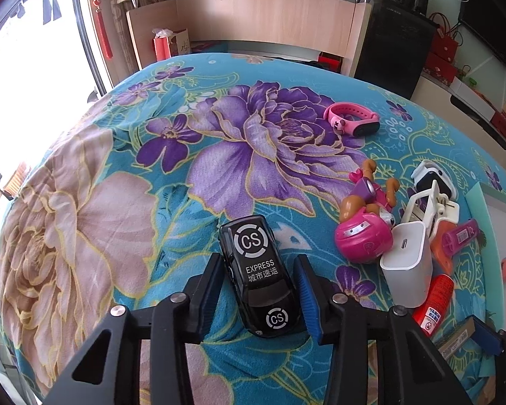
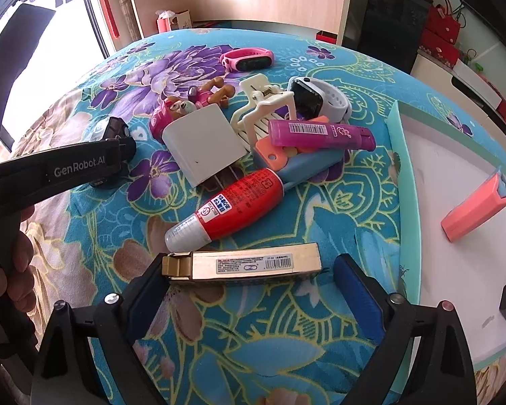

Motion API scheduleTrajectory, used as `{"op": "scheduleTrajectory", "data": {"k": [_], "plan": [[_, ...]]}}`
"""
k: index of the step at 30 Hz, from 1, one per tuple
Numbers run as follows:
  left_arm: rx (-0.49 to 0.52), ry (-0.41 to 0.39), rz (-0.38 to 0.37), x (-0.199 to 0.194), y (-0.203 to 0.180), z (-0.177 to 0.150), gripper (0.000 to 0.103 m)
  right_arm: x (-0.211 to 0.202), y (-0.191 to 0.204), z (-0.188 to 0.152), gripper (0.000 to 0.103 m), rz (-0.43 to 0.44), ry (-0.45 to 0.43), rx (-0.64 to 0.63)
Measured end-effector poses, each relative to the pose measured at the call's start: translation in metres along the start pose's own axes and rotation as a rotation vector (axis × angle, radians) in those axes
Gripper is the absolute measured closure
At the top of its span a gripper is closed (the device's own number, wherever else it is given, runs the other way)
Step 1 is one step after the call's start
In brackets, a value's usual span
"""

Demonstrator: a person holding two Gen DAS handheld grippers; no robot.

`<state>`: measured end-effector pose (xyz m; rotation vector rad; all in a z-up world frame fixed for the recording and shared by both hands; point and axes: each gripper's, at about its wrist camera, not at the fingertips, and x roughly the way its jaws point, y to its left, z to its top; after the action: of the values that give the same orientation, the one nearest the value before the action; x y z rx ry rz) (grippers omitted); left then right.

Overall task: Organize rigid objects
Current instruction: 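Carry the toy car and gold box into the white tray and open both tools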

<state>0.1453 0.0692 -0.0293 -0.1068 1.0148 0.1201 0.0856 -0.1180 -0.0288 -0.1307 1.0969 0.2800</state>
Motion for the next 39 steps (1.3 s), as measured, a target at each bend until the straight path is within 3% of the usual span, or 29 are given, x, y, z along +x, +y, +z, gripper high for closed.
{"op": "scheduleTrajectory", "data": {"k": [1, 8, 21, 32, 39], "plan": [[-0.006, -0.001, -0.004, -0.001, 0.001, -0.001, 0.062, -0.001, 0.001, 0.0, 0.02, 0.011, -0.007, 0.0], [-0.016, -0.021, -0.025, -0.008, 0.002, -0.001, 0.065, -0.006, -0.001, 0.001, 0.02, 0.025, -0.027, 0.013], [-0.023, -0.165, -0.047, -0.056, -0.001, 0.008, 0.065, -0.058, -0.022, 0.008, 0.02, 0.01, -0.205, 0.086], [0.119, -0.188, -0.089, -0.072, -0.06, 0.008, 0.066, -0.085, -0.074, -0.001, 0.02, -0.014, -0.272, 0.21], [0.246, -0.204, -0.166, -0.09, -0.113, -0.004, 0.068, -0.104, -0.116, -0.015, 0.02, -0.036, -0.308, 0.337]]}}
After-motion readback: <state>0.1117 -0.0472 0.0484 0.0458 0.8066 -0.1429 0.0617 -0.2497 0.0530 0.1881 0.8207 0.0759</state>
